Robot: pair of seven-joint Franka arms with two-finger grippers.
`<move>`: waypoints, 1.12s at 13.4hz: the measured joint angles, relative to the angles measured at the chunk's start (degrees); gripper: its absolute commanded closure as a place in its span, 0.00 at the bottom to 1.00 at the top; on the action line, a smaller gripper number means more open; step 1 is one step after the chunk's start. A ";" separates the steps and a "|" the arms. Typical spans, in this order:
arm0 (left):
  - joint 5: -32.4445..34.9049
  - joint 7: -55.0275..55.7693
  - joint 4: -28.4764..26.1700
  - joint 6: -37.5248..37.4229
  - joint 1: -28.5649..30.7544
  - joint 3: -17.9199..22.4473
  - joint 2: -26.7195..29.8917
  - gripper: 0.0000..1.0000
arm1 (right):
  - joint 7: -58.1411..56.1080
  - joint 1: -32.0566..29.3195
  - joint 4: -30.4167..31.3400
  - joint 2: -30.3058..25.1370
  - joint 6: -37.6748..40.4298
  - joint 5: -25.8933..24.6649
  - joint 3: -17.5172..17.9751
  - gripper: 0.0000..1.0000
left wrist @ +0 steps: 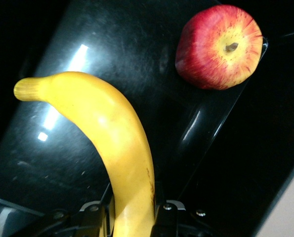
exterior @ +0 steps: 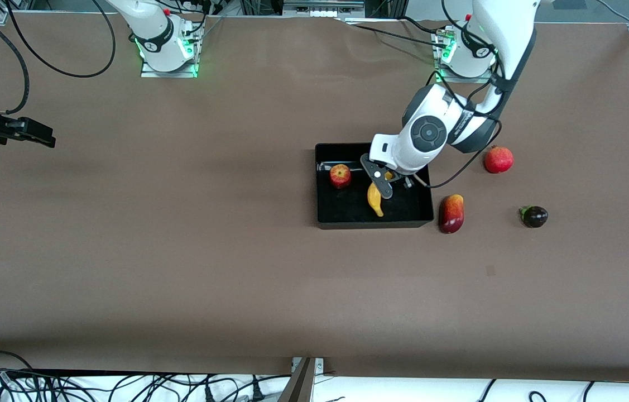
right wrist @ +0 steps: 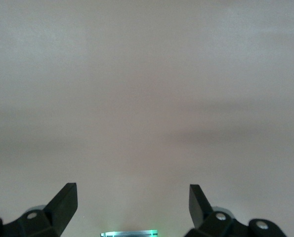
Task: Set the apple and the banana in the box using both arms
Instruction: 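Raise the left gripper up and away from the box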
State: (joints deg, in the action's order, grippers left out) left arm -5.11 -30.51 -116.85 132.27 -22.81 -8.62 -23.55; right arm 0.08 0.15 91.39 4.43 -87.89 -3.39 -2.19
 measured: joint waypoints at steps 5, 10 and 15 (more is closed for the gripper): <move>0.00 0.21 0.81 0.84 -0.66 0.37 -0.75 0.00 | 0.00 0.00 0.00 0.00 0.00 0.00 0.00 0.00; 0.00 0.29 3.57 -4.94 3.06 1.86 8.45 0.00 | 0.00 0.00 0.00 0.00 0.00 0.00 0.00 0.00; 0.00 7.79 10.54 -25.80 11.10 4.64 21.52 0.00 | 0.00 0.02 0.00 0.00 -0.01 0.00 0.01 0.00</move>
State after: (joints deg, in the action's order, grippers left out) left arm -5.11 -22.72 -106.31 106.47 -11.71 -3.98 -2.03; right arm 0.08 0.16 91.38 4.43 -87.90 -3.39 -2.18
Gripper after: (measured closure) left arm 0.000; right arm 0.000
